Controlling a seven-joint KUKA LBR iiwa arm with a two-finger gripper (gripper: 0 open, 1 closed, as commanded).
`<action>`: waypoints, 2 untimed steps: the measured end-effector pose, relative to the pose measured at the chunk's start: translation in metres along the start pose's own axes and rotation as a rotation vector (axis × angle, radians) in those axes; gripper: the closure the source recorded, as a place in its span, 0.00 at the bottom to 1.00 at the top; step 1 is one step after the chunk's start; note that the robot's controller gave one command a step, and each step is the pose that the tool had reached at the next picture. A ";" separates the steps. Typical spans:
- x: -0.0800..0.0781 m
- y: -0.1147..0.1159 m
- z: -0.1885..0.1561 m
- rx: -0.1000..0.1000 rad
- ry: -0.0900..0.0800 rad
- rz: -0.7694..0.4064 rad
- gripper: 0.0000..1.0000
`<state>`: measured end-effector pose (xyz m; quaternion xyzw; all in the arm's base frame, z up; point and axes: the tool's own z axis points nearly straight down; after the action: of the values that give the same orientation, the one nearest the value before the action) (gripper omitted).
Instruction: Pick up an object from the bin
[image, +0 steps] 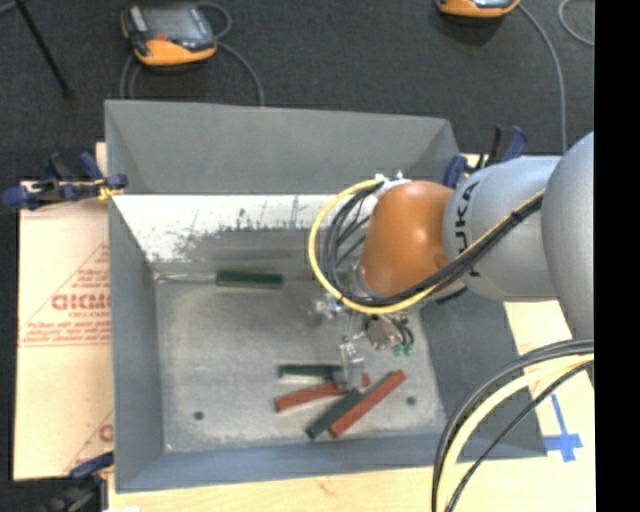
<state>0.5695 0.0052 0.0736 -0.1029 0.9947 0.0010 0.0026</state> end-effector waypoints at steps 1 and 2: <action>-0.001 0.000 -0.002 0.000 -0.004 0.002 1.00; -0.001 0.000 -0.002 0.000 -0.004 0.002 1.00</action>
Offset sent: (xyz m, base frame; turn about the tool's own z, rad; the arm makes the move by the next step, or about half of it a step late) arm 0.0000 0.0000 0.0000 0.0000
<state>0.5707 0.0054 0.0755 -0.1017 0.9948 0.0012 0.0044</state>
